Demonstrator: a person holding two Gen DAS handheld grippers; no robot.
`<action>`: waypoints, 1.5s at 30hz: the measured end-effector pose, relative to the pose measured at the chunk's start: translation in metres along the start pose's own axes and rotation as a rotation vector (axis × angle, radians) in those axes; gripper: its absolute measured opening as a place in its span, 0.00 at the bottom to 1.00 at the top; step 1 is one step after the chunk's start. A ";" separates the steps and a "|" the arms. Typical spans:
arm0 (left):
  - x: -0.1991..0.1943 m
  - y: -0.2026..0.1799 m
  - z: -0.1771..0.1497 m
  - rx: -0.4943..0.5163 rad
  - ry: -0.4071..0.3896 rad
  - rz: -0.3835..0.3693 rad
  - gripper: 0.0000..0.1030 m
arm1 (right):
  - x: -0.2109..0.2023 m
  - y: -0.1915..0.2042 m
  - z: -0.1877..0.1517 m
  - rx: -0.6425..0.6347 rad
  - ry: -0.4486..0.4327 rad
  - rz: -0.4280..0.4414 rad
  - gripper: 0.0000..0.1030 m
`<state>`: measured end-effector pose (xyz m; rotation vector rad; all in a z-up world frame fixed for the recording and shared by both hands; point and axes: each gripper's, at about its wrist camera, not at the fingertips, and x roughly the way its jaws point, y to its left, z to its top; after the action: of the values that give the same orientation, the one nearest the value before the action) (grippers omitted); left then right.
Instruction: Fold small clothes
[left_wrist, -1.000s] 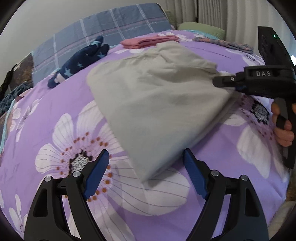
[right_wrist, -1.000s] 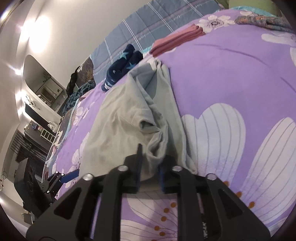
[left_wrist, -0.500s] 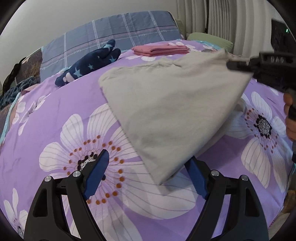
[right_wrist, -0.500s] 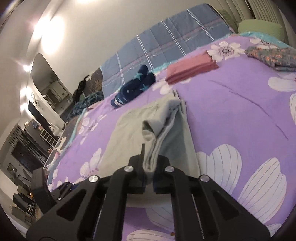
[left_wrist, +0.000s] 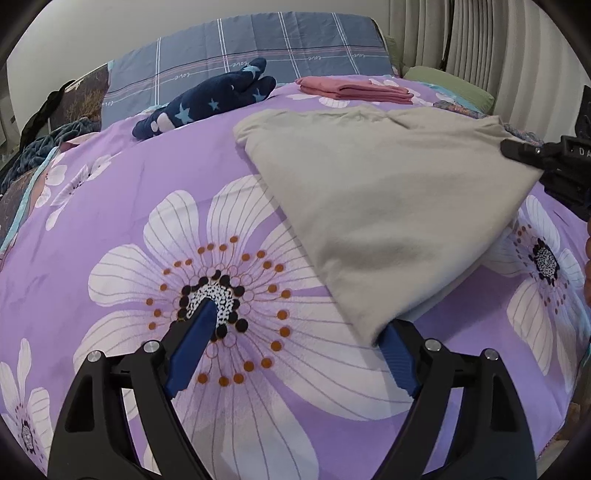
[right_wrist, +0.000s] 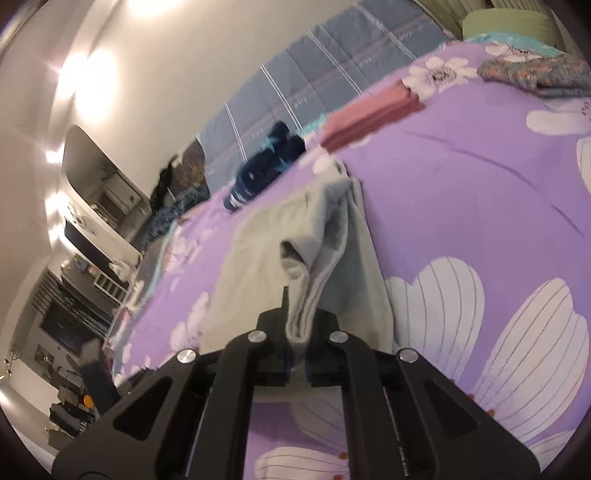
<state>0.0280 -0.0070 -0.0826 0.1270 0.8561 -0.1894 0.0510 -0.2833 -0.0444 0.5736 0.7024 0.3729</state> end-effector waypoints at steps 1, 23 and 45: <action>-0.001 0.000 -0.001 0.002 -0.003 -0.005 0.82 | 0.000 -0.006 -0.002 0.014 0.002 -0.021 0.04; -0.024 -0.040 0.029 0.166 -0.107 -0.219 0.32 | 0.019 0.013 0.007 -0.201 0.044 -0.060 0.13; 0.024 -0.049 0.017 0.185 -0.016 -0.224 0.72 | 0.117 0.016 0.112 -0.308 0.148 -0.188 0.33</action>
<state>0.0448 -0.0609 -0.0913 0.2026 0.8357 -0.4799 0.2092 -0.2533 -0.0236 0.1869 0.8156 0.3414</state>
